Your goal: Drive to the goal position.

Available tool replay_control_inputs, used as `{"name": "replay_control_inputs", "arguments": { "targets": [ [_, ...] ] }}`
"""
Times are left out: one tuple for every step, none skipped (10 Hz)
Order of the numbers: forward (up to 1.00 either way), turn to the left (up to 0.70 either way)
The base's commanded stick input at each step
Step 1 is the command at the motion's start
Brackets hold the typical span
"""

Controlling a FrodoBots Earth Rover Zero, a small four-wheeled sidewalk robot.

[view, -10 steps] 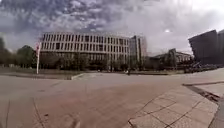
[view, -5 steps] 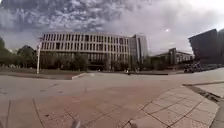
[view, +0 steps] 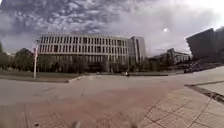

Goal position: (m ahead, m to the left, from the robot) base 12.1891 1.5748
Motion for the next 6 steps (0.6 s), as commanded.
{"name": "replay_control_inputs", "arguments": {
  "targets": [
    [0.7, 0.0],
    [0.7, 0.0],
    [0.7, 0.0],
    [0.7, 0.0],
    [0.7, 0.0],
    [0.7, 0.0]
  ]
}}
